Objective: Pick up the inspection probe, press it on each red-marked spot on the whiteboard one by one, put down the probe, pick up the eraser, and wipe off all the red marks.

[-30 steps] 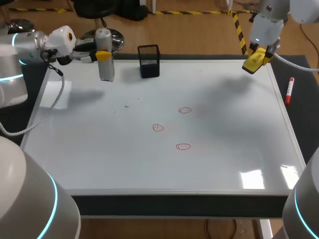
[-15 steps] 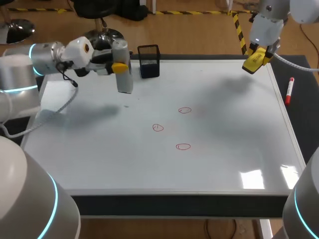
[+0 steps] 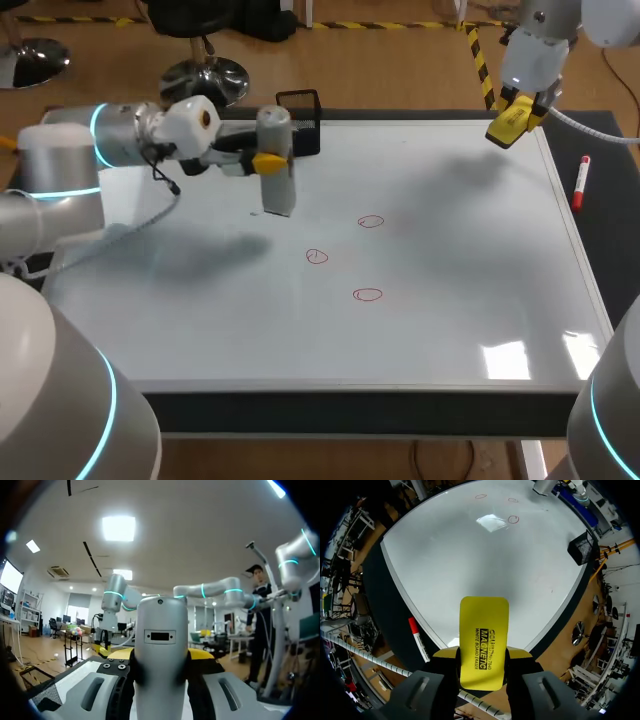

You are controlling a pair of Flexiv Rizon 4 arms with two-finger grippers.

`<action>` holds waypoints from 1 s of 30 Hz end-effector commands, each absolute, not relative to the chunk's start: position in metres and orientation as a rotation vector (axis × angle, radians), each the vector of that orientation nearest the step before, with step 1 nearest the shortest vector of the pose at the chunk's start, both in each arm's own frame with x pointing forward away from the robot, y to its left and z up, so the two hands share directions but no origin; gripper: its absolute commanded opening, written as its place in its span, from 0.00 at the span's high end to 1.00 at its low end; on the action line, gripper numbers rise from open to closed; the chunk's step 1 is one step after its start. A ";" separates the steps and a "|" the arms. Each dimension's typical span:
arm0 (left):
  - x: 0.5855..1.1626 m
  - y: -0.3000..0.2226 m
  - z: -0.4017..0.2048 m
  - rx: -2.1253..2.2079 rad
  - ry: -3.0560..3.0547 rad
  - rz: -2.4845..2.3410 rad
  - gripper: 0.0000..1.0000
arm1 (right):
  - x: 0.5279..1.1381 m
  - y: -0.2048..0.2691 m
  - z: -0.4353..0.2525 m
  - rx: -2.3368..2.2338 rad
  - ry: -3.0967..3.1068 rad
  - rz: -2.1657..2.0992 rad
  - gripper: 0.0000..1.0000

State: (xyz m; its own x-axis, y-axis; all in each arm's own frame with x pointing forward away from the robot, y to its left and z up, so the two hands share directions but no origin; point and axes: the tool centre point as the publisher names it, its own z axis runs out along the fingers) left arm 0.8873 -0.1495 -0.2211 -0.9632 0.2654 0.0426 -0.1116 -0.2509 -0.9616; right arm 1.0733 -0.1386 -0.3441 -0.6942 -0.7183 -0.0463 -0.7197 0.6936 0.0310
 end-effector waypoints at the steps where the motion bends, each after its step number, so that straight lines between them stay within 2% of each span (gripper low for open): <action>1: 0.882 -0.168 -0.234 -0.189 -1.703 2.305 1.00 | 1.074 -0.139 -0.343 -1.219 2.865 0.068 1.00; 30: 0.849 -0.204 -0.275 -0.200 -1.656 2.240 1.00 | 1.074 -0.139 -0.343 -1.219 2.865 0.068 1.00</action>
State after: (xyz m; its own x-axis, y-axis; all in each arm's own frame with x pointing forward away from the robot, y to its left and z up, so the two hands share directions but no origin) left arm 0.8466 -0.2023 -0.2730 -0.9322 0.3489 0.0962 -0.1951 -0.2604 -0.9456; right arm 1.0733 -0.1386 -0.3441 -0.6942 -0.7183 -0.0464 -0.7197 0.6935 0.0310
